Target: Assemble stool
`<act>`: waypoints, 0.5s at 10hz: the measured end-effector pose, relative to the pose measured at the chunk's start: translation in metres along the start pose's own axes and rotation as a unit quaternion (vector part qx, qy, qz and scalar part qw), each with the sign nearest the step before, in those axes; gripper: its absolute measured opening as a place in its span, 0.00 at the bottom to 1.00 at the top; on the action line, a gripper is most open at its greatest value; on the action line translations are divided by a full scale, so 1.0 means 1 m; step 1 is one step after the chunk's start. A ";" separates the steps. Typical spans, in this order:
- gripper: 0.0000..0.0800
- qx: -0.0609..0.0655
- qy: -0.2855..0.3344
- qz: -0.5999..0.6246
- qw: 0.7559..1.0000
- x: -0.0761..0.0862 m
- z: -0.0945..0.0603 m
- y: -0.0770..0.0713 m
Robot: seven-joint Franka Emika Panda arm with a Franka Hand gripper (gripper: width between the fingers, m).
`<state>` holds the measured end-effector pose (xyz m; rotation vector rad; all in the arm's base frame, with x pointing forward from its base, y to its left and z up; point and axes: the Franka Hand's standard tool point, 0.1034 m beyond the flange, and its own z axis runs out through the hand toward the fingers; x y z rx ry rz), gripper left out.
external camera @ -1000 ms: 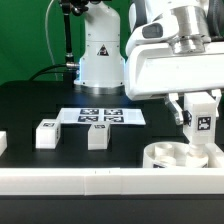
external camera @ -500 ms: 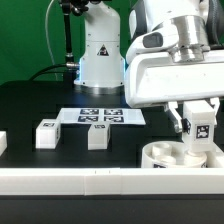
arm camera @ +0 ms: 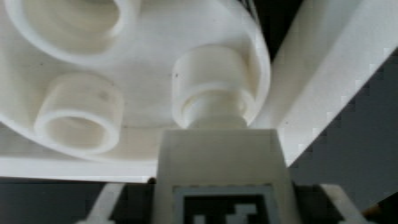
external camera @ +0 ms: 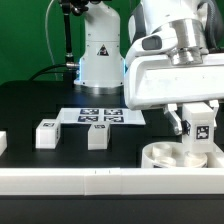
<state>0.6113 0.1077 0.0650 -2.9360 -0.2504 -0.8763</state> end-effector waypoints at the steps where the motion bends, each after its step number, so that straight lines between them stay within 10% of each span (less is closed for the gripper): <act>1: 0.42 0.000 0.000 -0.001 1.000 0.000 0.000 0.000; 3: 0.75 0.000 -0.001 -0.002 1.000 0.000 0.000 0.000; 5: 0.80 0.001 -0.003 -0.001 1.000 0.004 -0.004 0.000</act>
Offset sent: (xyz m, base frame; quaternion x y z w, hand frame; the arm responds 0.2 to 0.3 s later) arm 0.0004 -0.0008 0.0078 -0.0042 -0.0140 0.0003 0.9999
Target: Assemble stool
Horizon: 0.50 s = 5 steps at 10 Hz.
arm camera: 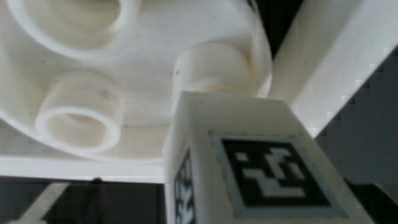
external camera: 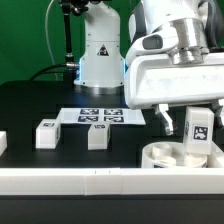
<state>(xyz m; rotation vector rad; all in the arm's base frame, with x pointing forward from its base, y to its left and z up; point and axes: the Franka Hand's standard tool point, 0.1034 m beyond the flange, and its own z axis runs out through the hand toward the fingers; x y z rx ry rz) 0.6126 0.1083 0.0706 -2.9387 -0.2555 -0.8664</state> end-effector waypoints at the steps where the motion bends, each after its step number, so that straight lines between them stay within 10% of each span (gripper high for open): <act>1: 0.80 0.000 -0.002 -0.001 1.000 0.004 -0.004 0.002; 5: 0.81 0.000 -0.022 -0.002 1.000 0.029 -0.030 0.007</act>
Offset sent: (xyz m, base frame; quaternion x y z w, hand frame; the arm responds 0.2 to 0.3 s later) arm 0.0048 -0.0105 0.0414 -0.0045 -0.0548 0.0126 0.9984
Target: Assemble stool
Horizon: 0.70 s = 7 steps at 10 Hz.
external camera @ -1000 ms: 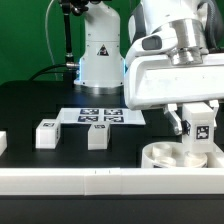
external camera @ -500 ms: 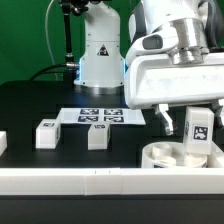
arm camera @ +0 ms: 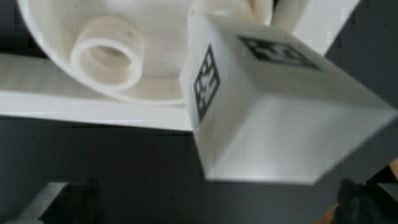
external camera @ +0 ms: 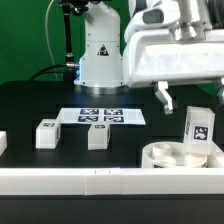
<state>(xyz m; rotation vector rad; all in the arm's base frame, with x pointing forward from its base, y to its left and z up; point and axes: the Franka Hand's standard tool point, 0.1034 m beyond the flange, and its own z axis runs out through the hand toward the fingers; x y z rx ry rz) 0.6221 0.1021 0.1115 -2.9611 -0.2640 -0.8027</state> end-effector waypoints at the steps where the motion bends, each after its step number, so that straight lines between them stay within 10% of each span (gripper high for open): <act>1: 0.81 0.000 0.000 0.000 1.000 -0.003 0.002 0.000; 7: 0.81 0.011 -0.081 0.003 0.997 -0.016 0.009 -0.007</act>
Offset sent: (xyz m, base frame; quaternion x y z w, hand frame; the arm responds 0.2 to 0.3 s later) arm 0.0000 0.0000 0.0000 0.0000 -0.0650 0.0000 0.9979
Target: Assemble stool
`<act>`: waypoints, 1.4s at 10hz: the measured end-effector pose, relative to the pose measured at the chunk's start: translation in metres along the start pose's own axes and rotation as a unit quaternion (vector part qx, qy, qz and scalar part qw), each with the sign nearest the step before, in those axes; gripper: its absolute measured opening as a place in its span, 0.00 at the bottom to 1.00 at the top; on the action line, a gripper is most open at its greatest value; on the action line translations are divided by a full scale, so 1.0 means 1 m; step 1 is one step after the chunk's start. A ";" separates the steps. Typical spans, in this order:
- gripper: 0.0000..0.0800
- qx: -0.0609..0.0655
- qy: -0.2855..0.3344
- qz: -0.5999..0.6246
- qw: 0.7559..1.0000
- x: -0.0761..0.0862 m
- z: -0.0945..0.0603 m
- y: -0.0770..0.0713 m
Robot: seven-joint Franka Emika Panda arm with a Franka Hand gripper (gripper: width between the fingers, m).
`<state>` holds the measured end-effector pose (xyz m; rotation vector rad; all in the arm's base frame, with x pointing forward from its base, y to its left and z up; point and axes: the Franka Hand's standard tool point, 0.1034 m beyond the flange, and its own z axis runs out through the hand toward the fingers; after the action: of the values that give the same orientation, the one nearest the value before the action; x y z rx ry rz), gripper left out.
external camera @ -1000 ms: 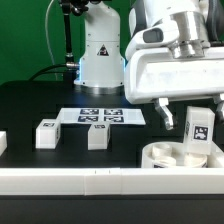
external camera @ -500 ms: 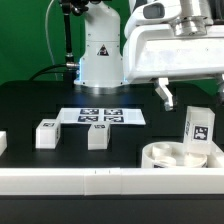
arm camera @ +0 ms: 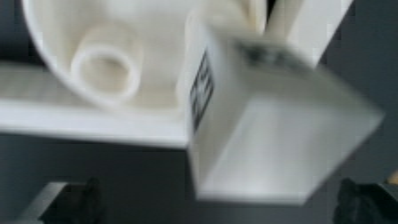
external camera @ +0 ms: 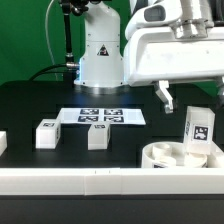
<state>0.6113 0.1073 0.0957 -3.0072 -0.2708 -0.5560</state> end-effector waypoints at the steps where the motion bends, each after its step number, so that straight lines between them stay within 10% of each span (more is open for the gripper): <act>1: 0.81 0.005 -0.036 0.000 0.999 0.006 -0.003 0.000; 5: 0.81 0.024 -0.162 -0.002 0.986 0.002 -0.006 -0.008; 8: 0.81 0.004 -0.154 0.063 0.986 -0.007 0.003 -0.017; 14: 0.81 0.002 -0.152 0.072 0.986 -0.006 0.009 -0.016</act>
Offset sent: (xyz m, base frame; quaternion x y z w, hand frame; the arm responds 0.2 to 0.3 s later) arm 0.0000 0.0000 0.0000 0.0000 -0.1938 0.0000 0.9810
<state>0.6063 0.1229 0.0863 -3.0656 -0.0674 -0.0829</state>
